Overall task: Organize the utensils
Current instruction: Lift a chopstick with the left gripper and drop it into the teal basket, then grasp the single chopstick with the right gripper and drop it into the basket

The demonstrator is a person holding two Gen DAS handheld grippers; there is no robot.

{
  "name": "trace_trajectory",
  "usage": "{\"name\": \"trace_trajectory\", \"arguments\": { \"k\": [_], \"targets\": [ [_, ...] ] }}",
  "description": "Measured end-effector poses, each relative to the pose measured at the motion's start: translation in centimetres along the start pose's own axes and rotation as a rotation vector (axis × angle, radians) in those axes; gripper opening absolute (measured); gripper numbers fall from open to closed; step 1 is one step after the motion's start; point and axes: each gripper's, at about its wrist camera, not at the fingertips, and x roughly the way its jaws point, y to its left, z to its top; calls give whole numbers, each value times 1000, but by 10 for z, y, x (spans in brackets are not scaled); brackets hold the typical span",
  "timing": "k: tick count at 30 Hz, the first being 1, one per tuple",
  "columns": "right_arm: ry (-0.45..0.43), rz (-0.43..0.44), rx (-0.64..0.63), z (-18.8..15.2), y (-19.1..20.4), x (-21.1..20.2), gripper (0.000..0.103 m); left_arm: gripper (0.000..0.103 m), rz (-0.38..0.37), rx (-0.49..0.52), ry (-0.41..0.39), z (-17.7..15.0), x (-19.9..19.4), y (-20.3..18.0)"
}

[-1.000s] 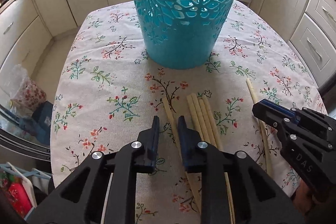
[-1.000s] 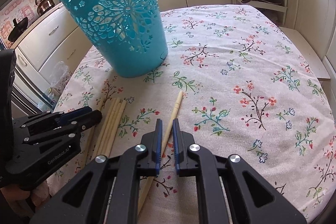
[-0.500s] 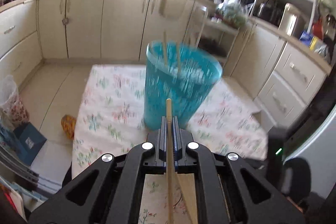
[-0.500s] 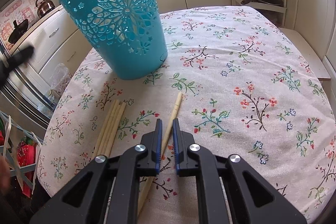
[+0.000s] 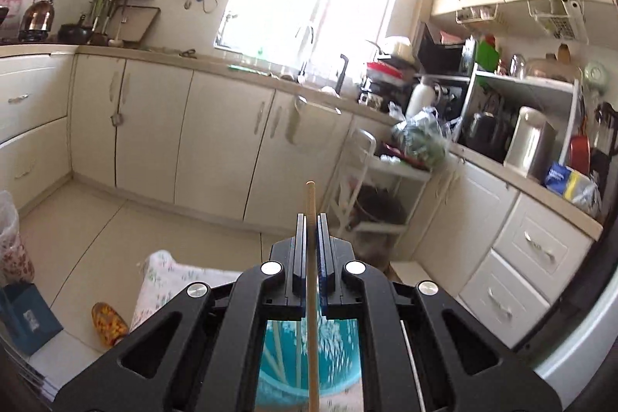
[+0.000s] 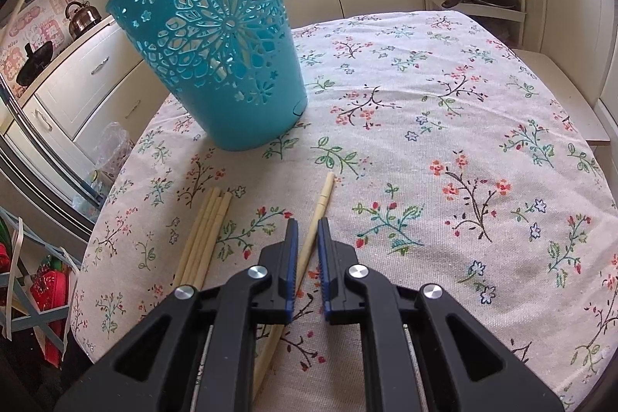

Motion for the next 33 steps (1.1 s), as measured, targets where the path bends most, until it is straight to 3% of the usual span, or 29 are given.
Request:
{"name": "trace_trajectory", "arguments": {
  "k": [5, 11, 18, 28, 30, 33],
  "targets": [
    [-4, 6, 4, 2, -2, 0, 11, 5, 31, -47, -48, 15, 34, 3],
    [-6, 9, -5, 2, -1, 0, 14, 5, 76, -55, -42, 5, 73, 8],
    [-7, 7, -32, 1, 6, 0, 21, 5, 97, -36, -41, -12, 81, 13],
    [-6, 12, -32, 1, 8, -1, 22, 5, 101, 113, 87, -45, 77, -3],
    [-4, 18, -26, 1, 7, -1, 22, 10, 103, 139, 135, -53, 74, -4],
    [10, 40, -5, 3, 1, -2, 22, 37, 139, 140, 135, -59, 55, 5]
  ]
}}
